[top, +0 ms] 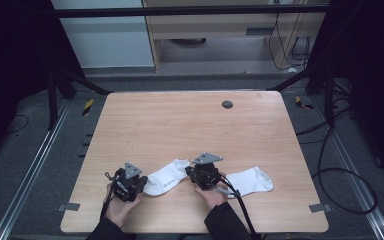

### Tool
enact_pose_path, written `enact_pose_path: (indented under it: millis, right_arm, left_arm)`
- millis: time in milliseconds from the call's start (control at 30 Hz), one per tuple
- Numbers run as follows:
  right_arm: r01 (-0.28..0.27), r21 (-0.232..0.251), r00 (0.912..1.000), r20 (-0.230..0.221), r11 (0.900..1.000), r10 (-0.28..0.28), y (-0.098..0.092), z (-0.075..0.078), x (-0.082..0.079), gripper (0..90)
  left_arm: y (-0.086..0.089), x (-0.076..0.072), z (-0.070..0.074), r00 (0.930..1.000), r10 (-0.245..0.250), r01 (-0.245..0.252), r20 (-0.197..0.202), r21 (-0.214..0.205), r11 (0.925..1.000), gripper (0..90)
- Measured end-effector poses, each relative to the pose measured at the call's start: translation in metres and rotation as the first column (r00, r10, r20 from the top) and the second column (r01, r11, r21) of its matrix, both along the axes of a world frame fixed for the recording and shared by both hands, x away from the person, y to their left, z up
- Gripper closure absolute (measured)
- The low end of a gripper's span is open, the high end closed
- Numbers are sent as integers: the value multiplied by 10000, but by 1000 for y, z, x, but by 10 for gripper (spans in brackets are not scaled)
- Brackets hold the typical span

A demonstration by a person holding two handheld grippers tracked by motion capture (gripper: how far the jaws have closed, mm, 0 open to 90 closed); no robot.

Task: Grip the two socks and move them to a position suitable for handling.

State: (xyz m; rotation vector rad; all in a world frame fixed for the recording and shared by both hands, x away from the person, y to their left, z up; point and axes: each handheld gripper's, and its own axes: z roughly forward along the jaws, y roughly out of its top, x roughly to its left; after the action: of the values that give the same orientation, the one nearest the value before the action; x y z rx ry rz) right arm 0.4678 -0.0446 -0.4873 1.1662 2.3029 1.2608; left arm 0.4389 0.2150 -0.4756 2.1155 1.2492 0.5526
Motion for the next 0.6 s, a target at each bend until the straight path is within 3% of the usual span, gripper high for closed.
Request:
enact_pose_path:
  millis: [200, 467, 600]
  right_arm:
    - [139, 127, 9986, -505, 9998, -133, -4, -6, -7, 875]
    - [33, 96, 9976, -685, 9999, -27, -2, -14, -13, 864]
    - [153, 147, 9984, -541, 9998, -145, -5, -12, -14, 765]
  left_arm:
    - [0, 14, 0, 9999, 115, -117, 123, 134, 9998, 893]
    - [3, 19, -5, 9996, 268, -270, 63, 212, 9994, 875]
    - [5, 18, -3, 9990, 335, -337, 291, 65, 9994, 795]
